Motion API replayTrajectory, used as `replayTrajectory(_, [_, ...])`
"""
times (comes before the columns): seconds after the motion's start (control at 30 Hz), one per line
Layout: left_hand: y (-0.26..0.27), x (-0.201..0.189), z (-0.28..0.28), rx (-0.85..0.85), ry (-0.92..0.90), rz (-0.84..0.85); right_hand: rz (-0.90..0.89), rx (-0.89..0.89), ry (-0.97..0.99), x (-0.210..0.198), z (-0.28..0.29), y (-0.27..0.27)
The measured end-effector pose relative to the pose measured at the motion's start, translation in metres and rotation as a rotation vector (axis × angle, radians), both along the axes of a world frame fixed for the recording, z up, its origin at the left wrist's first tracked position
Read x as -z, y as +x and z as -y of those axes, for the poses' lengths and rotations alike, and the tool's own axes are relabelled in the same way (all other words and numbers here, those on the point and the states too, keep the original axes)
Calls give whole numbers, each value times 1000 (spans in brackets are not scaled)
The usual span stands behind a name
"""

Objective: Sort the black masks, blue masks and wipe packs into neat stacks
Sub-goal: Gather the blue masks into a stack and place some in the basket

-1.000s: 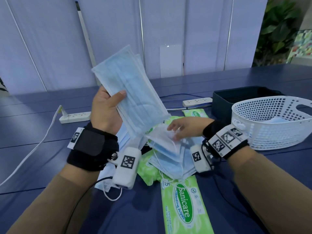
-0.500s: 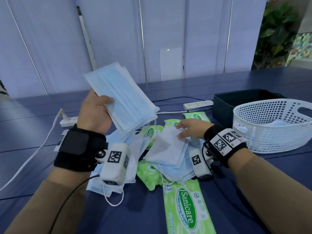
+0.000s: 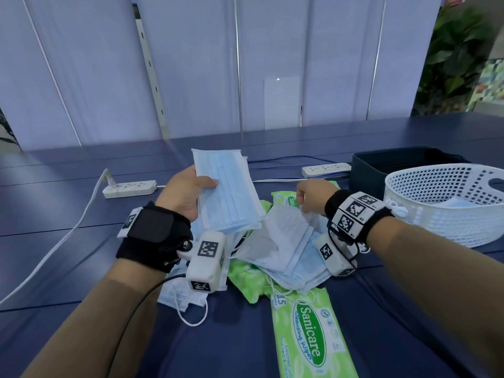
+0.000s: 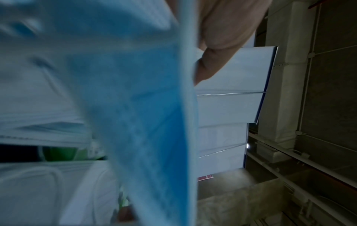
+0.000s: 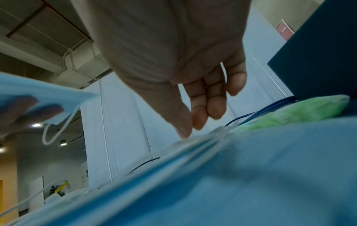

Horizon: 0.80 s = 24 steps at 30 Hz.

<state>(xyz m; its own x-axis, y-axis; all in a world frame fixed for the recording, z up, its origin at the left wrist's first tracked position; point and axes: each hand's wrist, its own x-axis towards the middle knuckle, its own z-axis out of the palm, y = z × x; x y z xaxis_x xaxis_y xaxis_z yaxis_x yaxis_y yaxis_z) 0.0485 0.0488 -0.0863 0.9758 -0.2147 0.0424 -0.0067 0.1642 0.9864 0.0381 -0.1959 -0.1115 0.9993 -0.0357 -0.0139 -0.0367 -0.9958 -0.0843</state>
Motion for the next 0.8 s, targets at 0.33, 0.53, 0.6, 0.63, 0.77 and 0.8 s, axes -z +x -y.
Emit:
replayTrajectory(0.33, [-2, 6, 6, 43, 24, -49, -215, 63, -108, 11, -3, 8])
replayTrajectory(0.53, [4, 13, 13, -75, 39, -79, -122, -2, -143, 10, 1, 8])
replayTrajectory(0.6, [8, 17, 13, -62, 72, -69, -92, -17, -125, 10, 2, 8])
replayTrajectory(0.63, [7, 18, 12, -33, 90, -59, -83, -25, -134, 11, 2, 8])
replayTrajectory(0.77, [6, 20, 9, 91, 188, -41, -35, -29, -142, 10, 1, 6])
replayTrajectory(0.8, [5, 20, 9, 102, 206, -39, 1, -20, -80, 5, 3, 5])
